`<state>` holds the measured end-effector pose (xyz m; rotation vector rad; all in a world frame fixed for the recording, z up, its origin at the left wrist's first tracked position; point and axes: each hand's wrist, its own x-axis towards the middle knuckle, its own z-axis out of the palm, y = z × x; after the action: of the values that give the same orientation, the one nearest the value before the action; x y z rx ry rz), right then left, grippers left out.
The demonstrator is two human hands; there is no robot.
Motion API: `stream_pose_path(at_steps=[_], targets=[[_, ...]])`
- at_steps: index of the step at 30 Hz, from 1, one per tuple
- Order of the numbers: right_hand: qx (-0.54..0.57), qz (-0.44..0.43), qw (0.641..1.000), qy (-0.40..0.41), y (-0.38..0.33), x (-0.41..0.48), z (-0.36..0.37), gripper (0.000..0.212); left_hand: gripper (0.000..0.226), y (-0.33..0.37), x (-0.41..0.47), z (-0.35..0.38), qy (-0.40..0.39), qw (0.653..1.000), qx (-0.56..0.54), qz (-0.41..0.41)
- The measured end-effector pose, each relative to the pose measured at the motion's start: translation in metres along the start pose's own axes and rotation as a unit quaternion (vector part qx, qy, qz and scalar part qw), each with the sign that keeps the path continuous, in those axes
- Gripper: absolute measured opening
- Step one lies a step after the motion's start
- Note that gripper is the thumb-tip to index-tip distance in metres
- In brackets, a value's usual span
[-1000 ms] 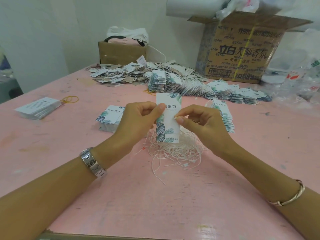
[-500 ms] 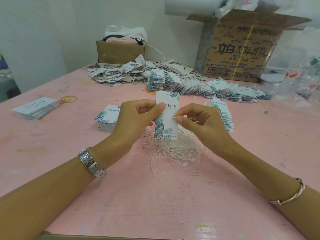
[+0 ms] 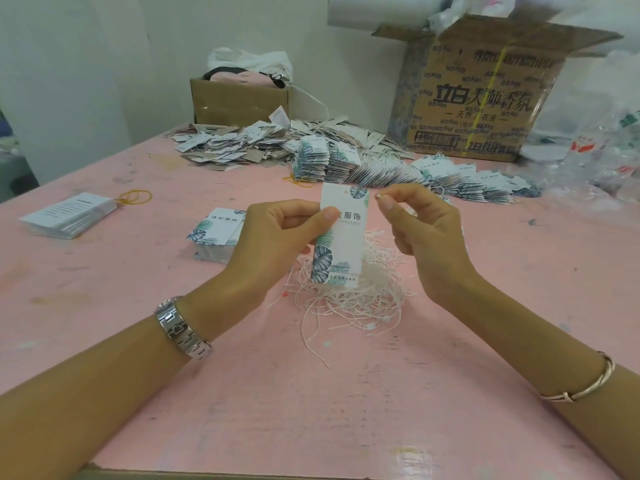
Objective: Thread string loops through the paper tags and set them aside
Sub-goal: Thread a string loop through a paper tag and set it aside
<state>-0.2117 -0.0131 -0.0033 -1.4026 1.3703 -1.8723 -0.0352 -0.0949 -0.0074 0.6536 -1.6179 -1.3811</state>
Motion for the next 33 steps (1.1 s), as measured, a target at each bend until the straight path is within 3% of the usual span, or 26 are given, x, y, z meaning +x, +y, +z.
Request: stream_pose_path(at_steps=[5,7,9,14,17,23,27,30,33], targets=[[0.012,0.04,0.999,-0.035,-0.002,-0.001,0.003,0.008,0.009,-0.001,-0.004,0.005,-0.054,0.998,0.011,-0.002],[0.028,0.057,0.996,-0.058,-0.001,-0.001,0.004,0.032,0.007,-0.001,-0.005,0.006,-0.064,0.998,0.021,-0.003],[0.049,0.071,0.993,-0.08,-0.002,-0.002,0.005,0.04,0.006,-0.001,-0.006,0.007,-0.072,0.997,0.019,-0.004],[0.109,0.101,0.983,-0.104,-0.003,0.0,0.002,0.036,0.003,0.003,-0.008,0.009,-0.084,0.996,-0.015,0.012],[0.125,0.106,0.98,-0.112,-0.006,0.001,0.002,0.022,0.004,0.004,-0.008,0.008,-0.084,0.996,-0.015,0.015],[0.114,0.123,0.98,-0.103,-0.003,0.002,0.001,0.04,0.005,0.004,-0.009,0.008,-0.098,0.995,-0.011,0.011],[0.095,0.11,0.983,-0.117,-0.004,0.001,0.001,0.022,0.002,0.003,-0.008,0.008,-0.078,0.996,0.023,0.022],[0.07,0.097,0.987,-0.11,-0.004,-0.001,0.003,0.013,0.023,0.0,-0.01,0.008,-0.051,0.993,0.09,0.064],[0.049,0.078,0.988,-0.123,-0.007,-0.004,0.006,0.013,0.03,0.0,-0.013,0.007,-0.051,0.984,0.108,0.129]])
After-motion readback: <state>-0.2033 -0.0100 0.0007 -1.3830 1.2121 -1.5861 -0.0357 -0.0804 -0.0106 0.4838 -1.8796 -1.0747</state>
